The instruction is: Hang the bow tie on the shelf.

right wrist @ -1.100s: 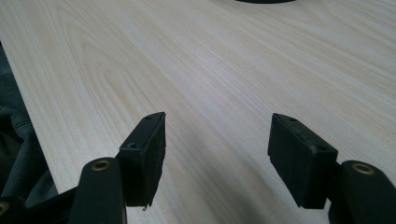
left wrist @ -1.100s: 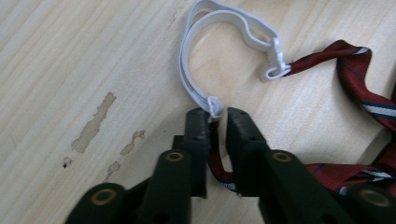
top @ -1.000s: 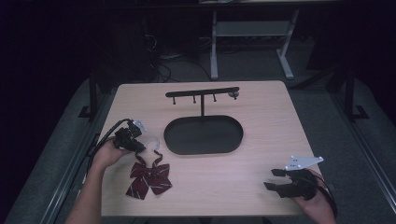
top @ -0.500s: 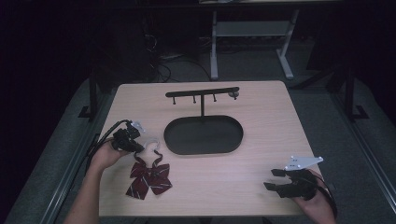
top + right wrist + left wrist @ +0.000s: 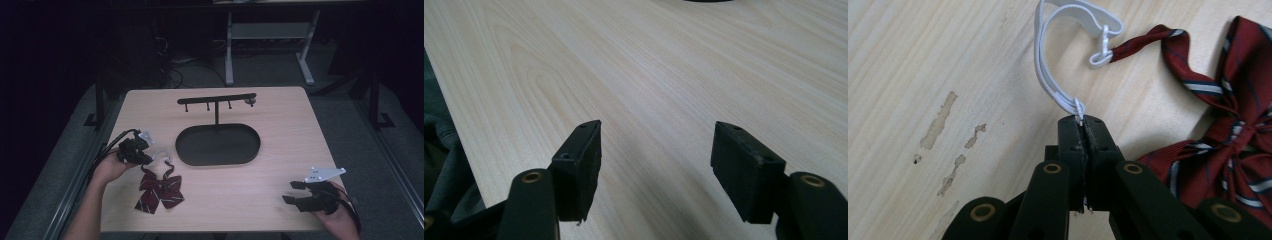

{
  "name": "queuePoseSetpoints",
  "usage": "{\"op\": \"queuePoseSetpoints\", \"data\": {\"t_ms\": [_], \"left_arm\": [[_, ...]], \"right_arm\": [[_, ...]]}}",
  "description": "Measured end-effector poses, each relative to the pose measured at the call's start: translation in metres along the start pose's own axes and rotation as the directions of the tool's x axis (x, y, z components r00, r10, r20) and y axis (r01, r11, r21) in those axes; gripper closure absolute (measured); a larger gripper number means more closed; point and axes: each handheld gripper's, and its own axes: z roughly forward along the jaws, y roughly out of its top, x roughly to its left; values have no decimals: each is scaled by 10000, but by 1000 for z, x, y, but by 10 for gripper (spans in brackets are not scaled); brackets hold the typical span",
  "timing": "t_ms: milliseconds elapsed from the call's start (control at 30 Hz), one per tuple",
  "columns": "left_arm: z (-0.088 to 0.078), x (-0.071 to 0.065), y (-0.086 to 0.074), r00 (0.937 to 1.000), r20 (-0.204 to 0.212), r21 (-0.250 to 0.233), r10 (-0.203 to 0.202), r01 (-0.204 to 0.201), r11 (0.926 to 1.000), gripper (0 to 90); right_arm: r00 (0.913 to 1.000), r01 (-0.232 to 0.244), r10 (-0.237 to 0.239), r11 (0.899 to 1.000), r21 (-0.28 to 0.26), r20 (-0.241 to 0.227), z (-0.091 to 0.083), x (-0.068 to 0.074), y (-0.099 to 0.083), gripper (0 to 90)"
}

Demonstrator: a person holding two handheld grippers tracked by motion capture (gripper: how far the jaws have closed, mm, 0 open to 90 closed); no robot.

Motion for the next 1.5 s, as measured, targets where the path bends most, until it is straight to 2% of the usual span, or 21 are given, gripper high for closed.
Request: {"op": "queuePoseSetpoints", "data": {"t_ms": [267,533,733,1167,1400,1500], "left_arm": [[-11,-8,1,9993,1,-54,362,-362,9993,879],[-16,-14,3,9982,113,-156,587,-585,9982,880],[-21,-18,5,9973,28,-118,731,-731,9973,878],[-36,-30,13,9907,55,32,1357,-1357,9907,879],[-43,-34,16,9890,73,-73,1480,-1480,9890,879],[-47,-36,18,9863,24,-3,1648,-1648,9863,879]], "right_arm": [[10000,25,-25,10000,13,-28,1,0,0,364],[10000,-25,25,10000,67,-73,3,1,1,364],[9999,-86,87,9999,148,-57,4,1,1,364],[10000,-12,13,9999,117,-35,3,1,1,363],[10000,-28,29,10000,75,-40,3,1,1,363],[10000,-45,46,9999,127,-26,4,1,1,363]]}}
